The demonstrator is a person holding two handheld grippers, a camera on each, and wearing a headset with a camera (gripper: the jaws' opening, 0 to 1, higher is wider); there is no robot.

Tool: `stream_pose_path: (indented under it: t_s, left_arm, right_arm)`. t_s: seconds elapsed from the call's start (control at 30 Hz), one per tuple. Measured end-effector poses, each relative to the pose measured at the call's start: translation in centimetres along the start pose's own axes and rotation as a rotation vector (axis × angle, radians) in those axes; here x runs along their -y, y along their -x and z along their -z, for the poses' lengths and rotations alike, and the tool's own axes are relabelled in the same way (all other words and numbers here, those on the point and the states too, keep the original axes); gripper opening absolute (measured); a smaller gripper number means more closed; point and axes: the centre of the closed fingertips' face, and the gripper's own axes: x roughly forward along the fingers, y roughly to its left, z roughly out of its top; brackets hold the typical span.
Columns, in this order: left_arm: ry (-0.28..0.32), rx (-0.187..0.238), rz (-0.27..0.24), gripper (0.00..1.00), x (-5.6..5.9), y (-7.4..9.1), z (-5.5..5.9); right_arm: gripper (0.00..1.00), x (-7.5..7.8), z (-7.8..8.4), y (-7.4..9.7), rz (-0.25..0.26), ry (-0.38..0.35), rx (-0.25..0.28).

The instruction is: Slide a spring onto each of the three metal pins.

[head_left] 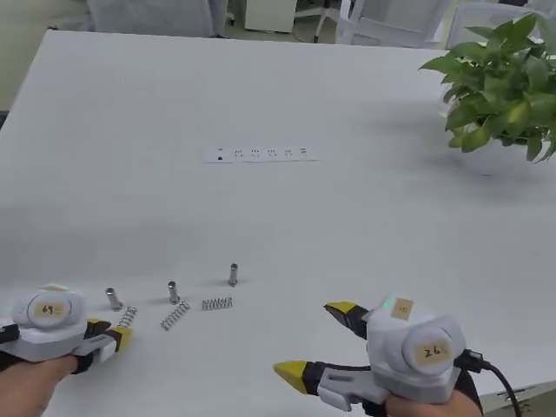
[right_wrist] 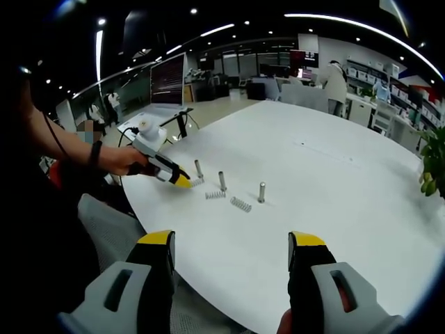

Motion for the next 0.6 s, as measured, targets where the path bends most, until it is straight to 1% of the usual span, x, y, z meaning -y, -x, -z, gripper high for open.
stream_pose_path:
  t_s: [0.07, 0.27, 0.37, 0.43, 0.5, 0.53, 0.6]
  left_arm:
    - [-0.01, -0.004, -0.006, 0.15, 0.0, -0.1, 0.0]
    - [-0.016, -0.006, -0.005, 0.16, 0.0, -0.5, 0.1]
    - [-0.022, -0.015, -0.011, 0.15, -0.2, -0.9, 0.4]
    - [-0.021, -0.026, -0.009, 0.15, -0.2, -1.0, 0.8]
    - [-0.016, -0.023, -0.008, 0.15, 0.0, -0.9, 1.1]
    - [-0.027, -0.005, -0.015, 0.14, -0.1, -1.0, 0.8]
    - [-0.027, -0.015, -0.03, 0.1, -0.3, -0.9, 1.1]
  right_arm:
    - [0.65, -0.1, 0.0, -0.1, -0.004, 0.004, -0.002]
    - [0.65, -0.2, -0.3, -0.3, -0.013, 0.012, -0.006]
    - [0.65, -0.2, -0.4, -0.5, -0.016, 0.016, -0.007]
    - [0.65, -0.2, -0.5, -0.5, -0.018, 0.02, -0.009]
    - [0.65, -0.2, -0.6, -0.6, -0.018, 0.021, -0.008]
    - [0.65, -0.2, -0.6, -0.6, -0.017, 0.02, -0.007]
    - [0.65, -0.2, -0.6, -0.6, -0.016, 0.019, -0.009]
